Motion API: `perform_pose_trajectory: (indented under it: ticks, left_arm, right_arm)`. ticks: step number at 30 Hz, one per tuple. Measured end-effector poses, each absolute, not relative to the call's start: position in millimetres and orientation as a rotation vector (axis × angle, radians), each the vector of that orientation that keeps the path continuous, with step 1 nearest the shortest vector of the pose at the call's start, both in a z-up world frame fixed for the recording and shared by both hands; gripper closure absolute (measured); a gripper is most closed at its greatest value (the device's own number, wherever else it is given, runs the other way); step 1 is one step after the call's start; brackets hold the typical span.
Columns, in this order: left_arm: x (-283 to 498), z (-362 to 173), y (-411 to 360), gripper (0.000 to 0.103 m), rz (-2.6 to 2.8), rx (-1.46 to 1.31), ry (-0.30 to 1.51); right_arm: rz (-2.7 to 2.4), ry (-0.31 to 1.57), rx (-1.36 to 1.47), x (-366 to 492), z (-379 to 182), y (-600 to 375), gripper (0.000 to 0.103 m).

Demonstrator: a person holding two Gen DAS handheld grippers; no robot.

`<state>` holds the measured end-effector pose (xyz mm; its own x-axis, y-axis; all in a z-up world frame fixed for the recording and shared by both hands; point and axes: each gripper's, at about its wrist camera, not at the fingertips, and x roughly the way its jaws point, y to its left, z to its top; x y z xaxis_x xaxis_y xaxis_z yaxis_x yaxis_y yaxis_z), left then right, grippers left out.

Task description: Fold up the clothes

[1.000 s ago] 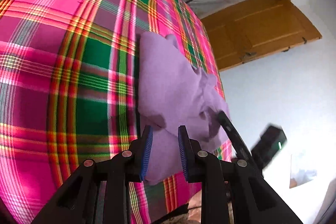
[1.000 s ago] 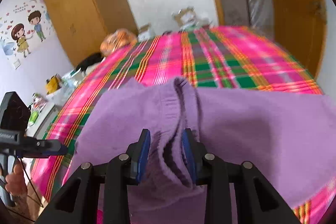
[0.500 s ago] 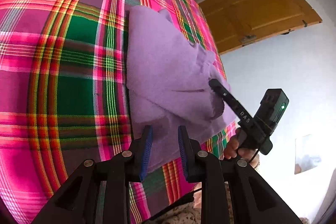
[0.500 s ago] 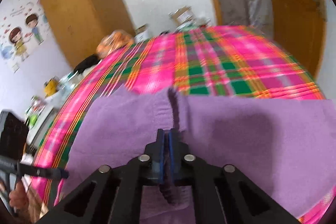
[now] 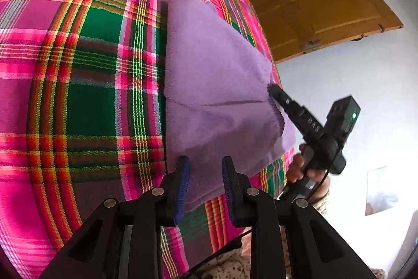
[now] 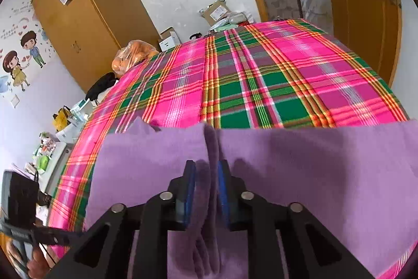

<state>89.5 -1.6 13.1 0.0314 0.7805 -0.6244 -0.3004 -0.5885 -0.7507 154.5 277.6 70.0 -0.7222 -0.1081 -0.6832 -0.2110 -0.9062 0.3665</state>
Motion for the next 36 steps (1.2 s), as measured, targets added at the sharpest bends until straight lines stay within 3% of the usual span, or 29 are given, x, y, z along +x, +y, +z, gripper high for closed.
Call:
perform_pose_trajectory:
  ticks: [5, 8, 13, 14, 16, 19, 28, 33, 36]
  left_arm:
    - [93.1, 10.3, 0.0, 0.078, 1.675, -1.494, -0.516]
    - [95.1, 9.3, 1.9, 0.078, 1.666, -1.493, -0.527]
    - [98.0, 8.3, 5.2, 0.079, 1.65, -1.485, -0.537]
    - [99.4, 8.2, 7.1, 0.079, 1.648, -1.482, -0.532]
    - [101.7, 7.5, 9.8, 0.079, 1.636, -1.484, -0.526]
    - [104.0, 7.7, 11.5, 0.079, 1.633, -1.482, -0.52]
    - [87.1, 18.6, -2.8, 0.079, 1.696, -1.447, -0.57]
    - [59.0, 26.1, -9.3, 0.079, 1.775, -1.425, -0.624]
    - [46.8, 25.7, -6.2, 0.079, 1.802, -1.435, -0.628]
  right_arm:
    - [2.823, 0.711, -1.171, 136.1, 69.5, 280.9, 0.082]
    - [2.824, 0.693, -1.158, 132.6, 68.9, 282.8, 0.096]
    - [2.743, 0.69, -1.078, 133.1, 68.6, 296.9, 0.099]
    - [2.724, 0.679, -1.071, 132.7, 67.3, 297.9, 0.103]
    - [2.666, 0.551, -1.054, 131.7, 65.9, 295.6, 0.103]
    - [2.654, 0.639, -1.089, 137.1, 59.3, 302.9, 0.102]
    - [2.831, 0.493, -0.993, 186.1, 84.5, 246.7, 0.1]
    - [3.032, 0.412, -1.146, 208.9, 80.6, 176.4, 0.099]
    - [3.093, 0.527, -1.301, 213.8, 66.8, 153.1, 0.099]
